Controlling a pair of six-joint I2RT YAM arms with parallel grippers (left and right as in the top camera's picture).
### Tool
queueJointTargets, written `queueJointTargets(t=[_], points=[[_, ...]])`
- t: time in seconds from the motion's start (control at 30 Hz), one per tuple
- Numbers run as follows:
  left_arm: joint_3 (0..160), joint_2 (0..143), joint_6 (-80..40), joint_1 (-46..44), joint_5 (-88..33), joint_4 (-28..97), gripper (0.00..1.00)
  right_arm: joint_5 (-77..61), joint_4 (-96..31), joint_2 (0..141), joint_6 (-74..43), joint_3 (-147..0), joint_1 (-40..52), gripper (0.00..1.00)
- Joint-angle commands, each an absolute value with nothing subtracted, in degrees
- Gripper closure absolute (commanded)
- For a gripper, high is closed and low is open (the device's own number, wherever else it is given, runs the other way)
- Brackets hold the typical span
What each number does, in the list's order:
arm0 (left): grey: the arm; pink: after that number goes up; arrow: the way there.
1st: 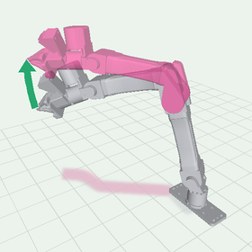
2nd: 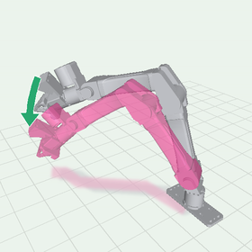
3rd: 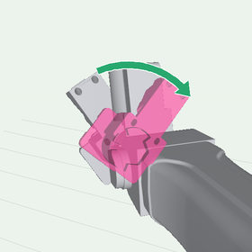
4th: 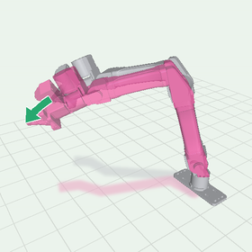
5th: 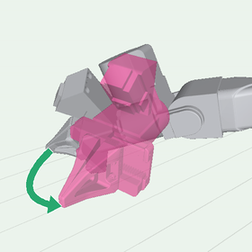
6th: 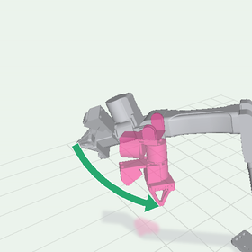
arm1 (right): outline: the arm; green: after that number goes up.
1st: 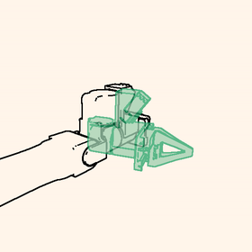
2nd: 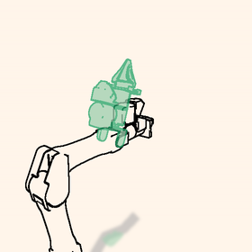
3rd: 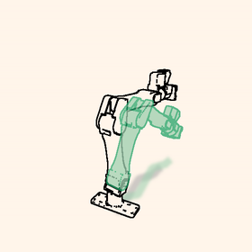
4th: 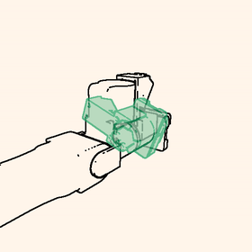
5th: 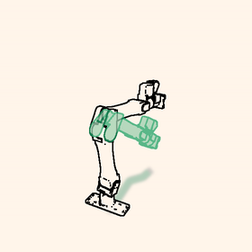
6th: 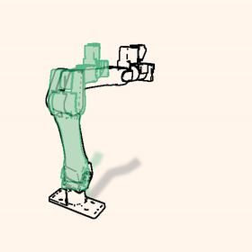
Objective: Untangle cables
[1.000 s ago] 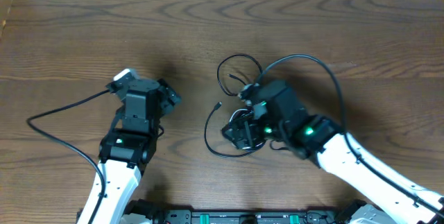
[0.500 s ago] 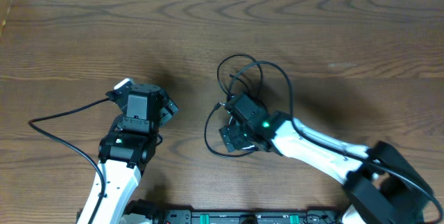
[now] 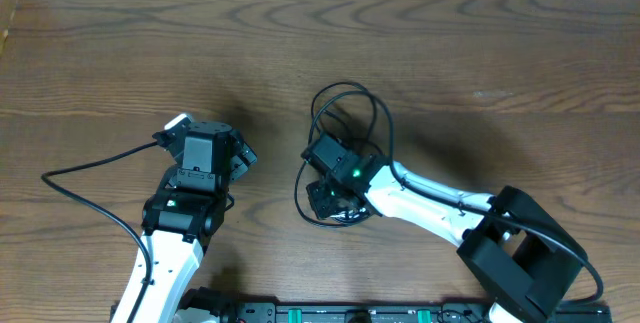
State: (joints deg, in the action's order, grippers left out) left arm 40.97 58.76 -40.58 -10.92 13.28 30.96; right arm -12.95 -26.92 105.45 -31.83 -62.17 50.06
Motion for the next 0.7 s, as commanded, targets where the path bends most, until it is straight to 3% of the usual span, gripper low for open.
queueJointTargets(t=[0.0, 0.27, 0.5, 0.67], points=[[42.06, 58.72, -41.06, -10.57, 13.96, 31.86, 0.06, -26.30, -26.63, 105.51, -34.24, -66.96, 45.82, 0.99], [42.06, 58.72, -41.08, -10.57, -1.37, 33.61, 0.06, -39.40, -26.50, 100.60, -35.77, -74.61, 35.22, 0.99], [42.06, 58.72, -55.88, -10.57, -14.06, 33.06, 0.06, -32.40, -24.05, 94.96, -55.33, -74.78, 29.74, 0.99], [42.06, 58.72, -56.75, -11.49, -14.85, 30.92, 0.06, -29.41, -25.41, 94.52, -72.40, -74.78, 28.86, 0.99]])
